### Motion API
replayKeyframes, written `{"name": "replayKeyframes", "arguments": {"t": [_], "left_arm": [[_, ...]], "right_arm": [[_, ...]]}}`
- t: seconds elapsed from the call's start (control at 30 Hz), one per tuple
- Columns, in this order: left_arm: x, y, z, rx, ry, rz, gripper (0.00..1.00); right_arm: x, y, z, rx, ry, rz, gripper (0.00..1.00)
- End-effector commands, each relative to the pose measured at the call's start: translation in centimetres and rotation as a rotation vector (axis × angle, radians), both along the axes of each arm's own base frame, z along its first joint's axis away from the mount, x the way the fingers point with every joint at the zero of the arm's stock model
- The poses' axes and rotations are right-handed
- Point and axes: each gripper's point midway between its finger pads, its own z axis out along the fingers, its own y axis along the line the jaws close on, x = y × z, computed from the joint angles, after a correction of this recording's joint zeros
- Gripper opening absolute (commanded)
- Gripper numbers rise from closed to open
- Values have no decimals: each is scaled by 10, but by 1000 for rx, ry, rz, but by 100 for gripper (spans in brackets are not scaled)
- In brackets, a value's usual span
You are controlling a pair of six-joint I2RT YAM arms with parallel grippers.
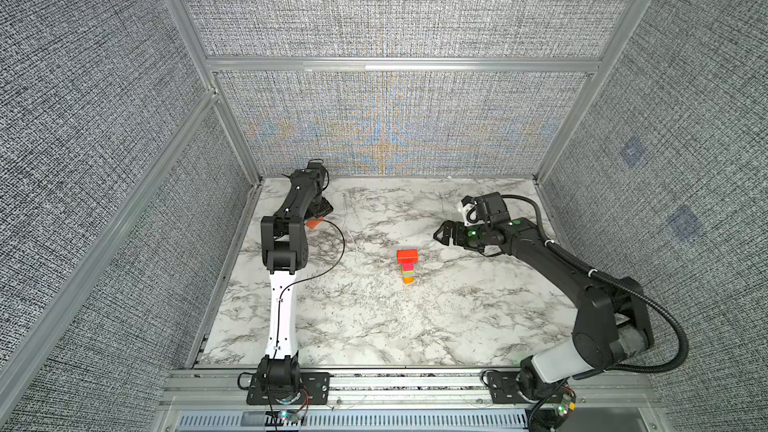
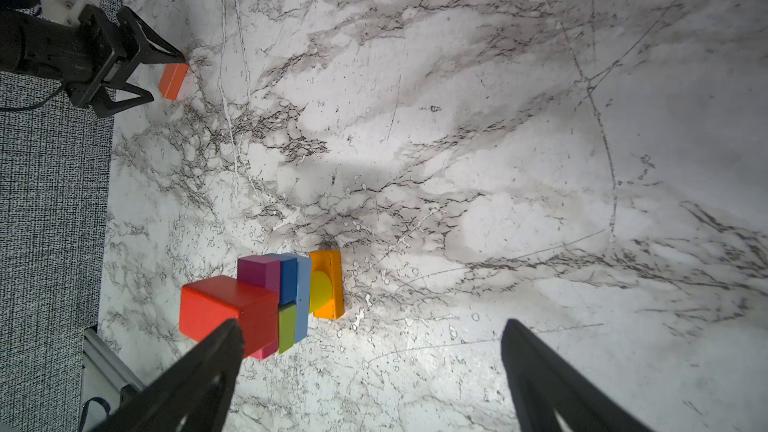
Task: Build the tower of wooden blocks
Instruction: 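Lower the left gripper onto the orange-red bar and close on it, then lift the orange-red bar with the left gripper and carry it toward the stack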
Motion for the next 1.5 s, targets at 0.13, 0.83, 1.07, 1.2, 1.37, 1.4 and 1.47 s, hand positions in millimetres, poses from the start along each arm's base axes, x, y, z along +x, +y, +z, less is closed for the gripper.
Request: {"name": "replayKeyframes", "arguments": {"t": [0.13, 0.83, 1.07, 1.2, 1.37, 1.4, 1.47], "left_arm": [[2, -2, -5, -19, -1, 4, 83], [-8, -11, 3, -74, 16, -5, 62], [-17, -20, 28, -96, 6, -79, 59], [-26, -32, 51, -113, -1, -150, 59], [-46, -55, 86, -95, -8, -282, 59], [-51, -59, 93, -85, -10, -305, 59], [-63, -70, 111, -67, -30, -359, 59]], "right_arm": [[2, 2, 3, 10, -10, 8, 99], [-3, 1, 3, 9, -5, 12, 99], [-5, 1, 4, 3, 4, 18, 99], [-7, 1, 6, 3, 12, 23, 99], [-14, -2, 9, -6, 17, 26, 99], [-15, -3, 10, -5, 17, 25, 99], [-18, -4, 12, -8, 21, 26, 99]]}}
